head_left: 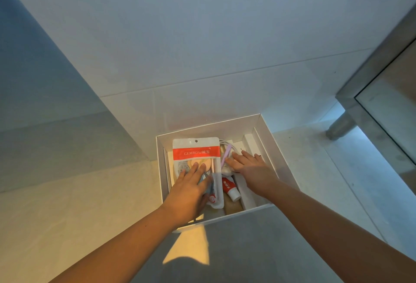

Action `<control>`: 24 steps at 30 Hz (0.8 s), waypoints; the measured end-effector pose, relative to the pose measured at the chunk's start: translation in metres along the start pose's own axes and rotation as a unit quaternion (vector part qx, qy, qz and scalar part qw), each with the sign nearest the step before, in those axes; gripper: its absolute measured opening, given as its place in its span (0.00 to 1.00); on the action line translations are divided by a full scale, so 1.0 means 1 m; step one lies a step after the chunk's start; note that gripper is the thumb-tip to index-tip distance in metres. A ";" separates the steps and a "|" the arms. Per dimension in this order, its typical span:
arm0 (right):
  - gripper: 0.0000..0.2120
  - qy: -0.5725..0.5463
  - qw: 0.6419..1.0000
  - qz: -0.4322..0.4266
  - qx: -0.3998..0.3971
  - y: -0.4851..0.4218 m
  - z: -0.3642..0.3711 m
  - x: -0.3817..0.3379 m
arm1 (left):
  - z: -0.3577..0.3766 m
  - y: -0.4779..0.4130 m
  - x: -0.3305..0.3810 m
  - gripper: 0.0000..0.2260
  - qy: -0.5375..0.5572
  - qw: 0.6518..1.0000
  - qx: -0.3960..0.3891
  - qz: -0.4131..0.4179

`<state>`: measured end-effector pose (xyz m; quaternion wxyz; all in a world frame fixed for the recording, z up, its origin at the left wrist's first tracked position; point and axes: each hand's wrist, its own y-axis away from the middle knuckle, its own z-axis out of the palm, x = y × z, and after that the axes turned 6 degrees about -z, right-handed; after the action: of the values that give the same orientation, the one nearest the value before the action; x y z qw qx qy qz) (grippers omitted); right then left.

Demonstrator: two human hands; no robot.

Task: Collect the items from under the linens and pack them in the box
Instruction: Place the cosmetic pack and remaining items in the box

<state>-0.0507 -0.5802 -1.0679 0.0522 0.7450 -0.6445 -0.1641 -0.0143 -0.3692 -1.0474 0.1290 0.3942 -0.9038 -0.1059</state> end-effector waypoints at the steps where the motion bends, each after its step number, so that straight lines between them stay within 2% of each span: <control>1: 0.28 -0.007 1.000 -0.003 -0.006 0.000 0.000 0.000 | 0.000 0.001 -0.001 0.23 0.002 1.000 0.007 -0.003; 11: 0.31 0.003 0.999 -0.008 -0.032 0.005 0.003 -0.001 | -0.001 0.006 -0.010 0.21 0.046 0.996 0.076 -0.009; 24: 0.27 0.031 0.999 0.003 -0.041 0.004 0.003 0.001 | 0.001 0.008 -0.010 0.21 0.059 0.994 0.091 -0.008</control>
<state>-0.0556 -0.5812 -1.0691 0.1031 0.7448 -0.6378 -0.1669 -0.0141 -0.3564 -1.0475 0.1451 0.4170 -0.8972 -0.0005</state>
